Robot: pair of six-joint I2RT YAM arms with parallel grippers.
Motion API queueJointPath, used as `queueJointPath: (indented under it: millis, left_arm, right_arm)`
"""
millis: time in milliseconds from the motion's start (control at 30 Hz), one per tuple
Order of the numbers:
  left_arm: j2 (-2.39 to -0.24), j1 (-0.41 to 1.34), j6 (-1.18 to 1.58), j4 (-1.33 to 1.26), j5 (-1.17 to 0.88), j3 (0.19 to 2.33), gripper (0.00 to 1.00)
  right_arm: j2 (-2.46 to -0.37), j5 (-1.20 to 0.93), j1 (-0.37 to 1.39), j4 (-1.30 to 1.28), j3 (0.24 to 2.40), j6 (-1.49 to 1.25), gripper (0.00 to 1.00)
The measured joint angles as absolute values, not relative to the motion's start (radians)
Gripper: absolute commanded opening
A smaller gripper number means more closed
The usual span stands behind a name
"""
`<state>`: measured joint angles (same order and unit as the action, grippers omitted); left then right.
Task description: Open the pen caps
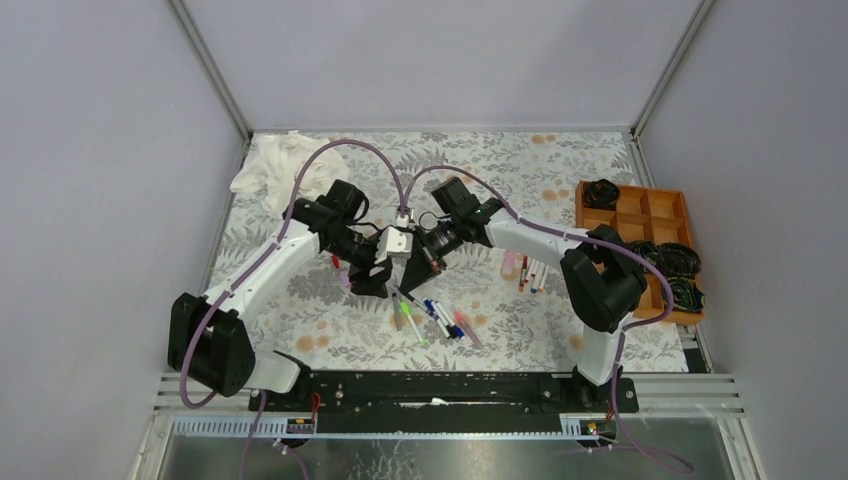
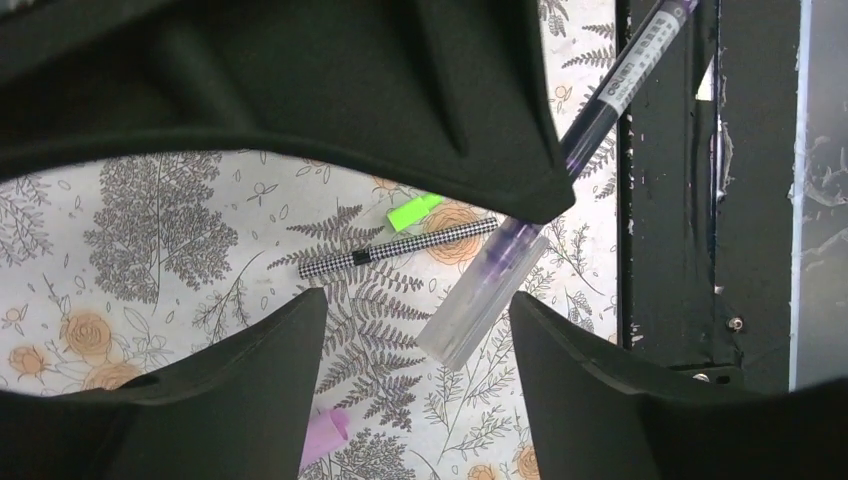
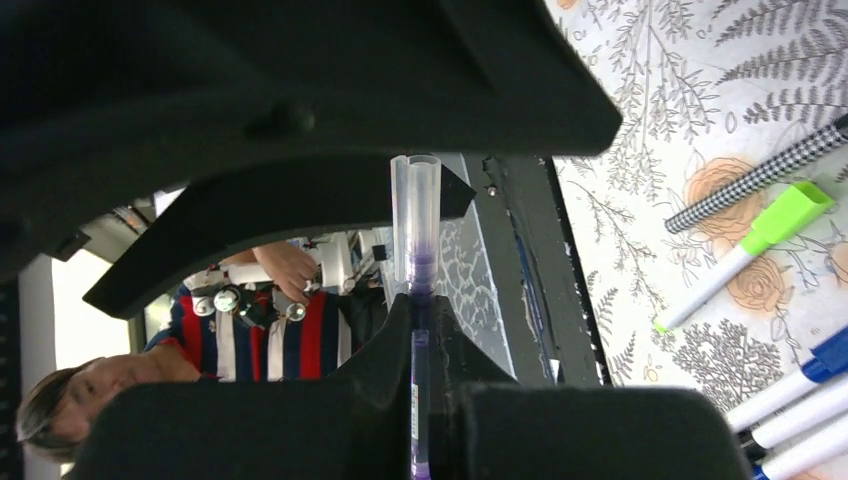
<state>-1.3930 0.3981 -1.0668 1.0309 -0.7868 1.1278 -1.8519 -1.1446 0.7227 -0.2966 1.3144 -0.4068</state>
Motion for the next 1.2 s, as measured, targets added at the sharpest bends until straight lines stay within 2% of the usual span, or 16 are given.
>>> queueJointPath:
  millis: [133, 300, 333, 400, 467, 567, 733, 867, 933, 1000, 1033, 1200]
  left_arm:
    - [-1.393, 0.424, -1.07, 1.034, -0.787, 1.128, 0.61]
    - [-1.393, 0.447, -1.073, 1.037, -0.786, 1.128, 0.42]
    - [-1.393, 0.451, -1.074, 1.039, -0.785, 1.128, 0.37]
    - [-1.393, 0.454, -1.078, 1.046, -0.779, 1.128, 0.3]
    - [-1.393, 0.453, -1.082, 1.063, -0.769, 1.128, 0.25]
    - [-1.394, 0.455, -1.084, 1.084, -0.76, 1.128, 0.15]
    - [-1.4, 0.459, -1.084, 1.084, -0.744, 1.129, 0.03]
    - [-1.401, 0.459, -1.084, 1.084, -0.736, 1.137, 0.0]
    - [-1.404, 0.46, -1.085, 1.089, -0.735, 1.146, 0.0]
    - [-1.407, 0.46, -1.093, 1.097, -0.732, 1.152, 0.0]
    - [-1.41, 0.46, -1.098, 1.102, -0.729, 1.153, 0.0]
    - [-1.425, 0.466, -1.128, 1.118, -0.719, 1.156, 0.0]
  right_arm:
    - [-1.882, -1.173, 0.723, -0.298, 1.329, -0.409, 0.0]
    - [-1.905, -1.171, 0.723, -0.306, 1.352, -0.417, 0.02]
    - [-1.905, -1.171, 0.723, -0.305, 1.358, -0.421, 0.05]
    - [-1.905, -1.169, 0.723, -0.304, 1.365, -0.427, 0.19]
    - [-1.907, -1.168, 0.722, -0.305, 1.365, -0.434, 0.29]
    - [-1.912, -1.147, 0.715, -0.295, 1.364, -0.442, 0.35]
    - [-1.912, -1.146, 0.717, -0.271, 1.34, -0.451, 0.37]
    - [-1.912, -1.15, 0.726, -0.274, 1.319, -0.45, 0.32]
    - [-1.912, -1.154, 0.729, -0.276, 1.319, -0.444, 0.2]
    - [-1.912, -1.172, 0.728, -0.275, 1.319, -0.431, 0.03]
    - [-1.912, -1.193, 0.728, -0.273, 1.319, -0.423, 0.0]
    - [-1.908, -1.19, 0.73, -0.284, 1.321, -0.392, 0.0]
